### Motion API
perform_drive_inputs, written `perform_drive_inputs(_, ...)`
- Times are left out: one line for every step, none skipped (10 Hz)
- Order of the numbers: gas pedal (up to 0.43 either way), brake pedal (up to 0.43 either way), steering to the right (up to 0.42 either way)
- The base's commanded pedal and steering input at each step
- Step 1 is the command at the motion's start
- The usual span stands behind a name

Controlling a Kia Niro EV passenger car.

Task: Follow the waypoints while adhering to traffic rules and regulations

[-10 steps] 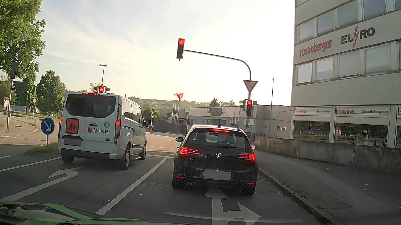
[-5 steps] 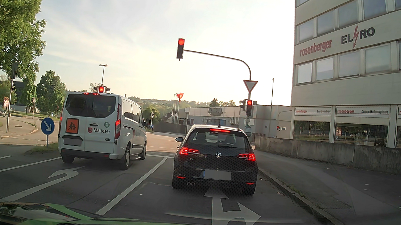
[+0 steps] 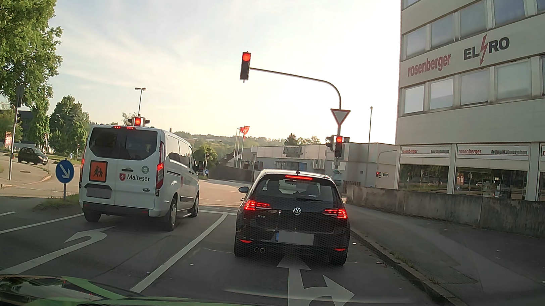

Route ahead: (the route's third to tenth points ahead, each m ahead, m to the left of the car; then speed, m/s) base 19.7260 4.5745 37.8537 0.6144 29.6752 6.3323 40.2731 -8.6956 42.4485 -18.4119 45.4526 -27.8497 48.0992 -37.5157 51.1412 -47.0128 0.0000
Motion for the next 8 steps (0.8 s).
perform_drive_inputs(0.000,0.543,-0.021)
perform_drive_inputs(0.000,0.543,-0.021)
perform_drive_inputs(0.000,0.543,-0.021)
perform_drive_inputs(0.000,0.543,-0.021)
perform_drive_inputs(0.000,0.543,-0.021)
perform_drive_inputs(0.000,0.543,-0.021)
perform_drive_inputs(0.000,0.543,-0.021)
perform_drive_inputs(0.000,0.543,-0.021)
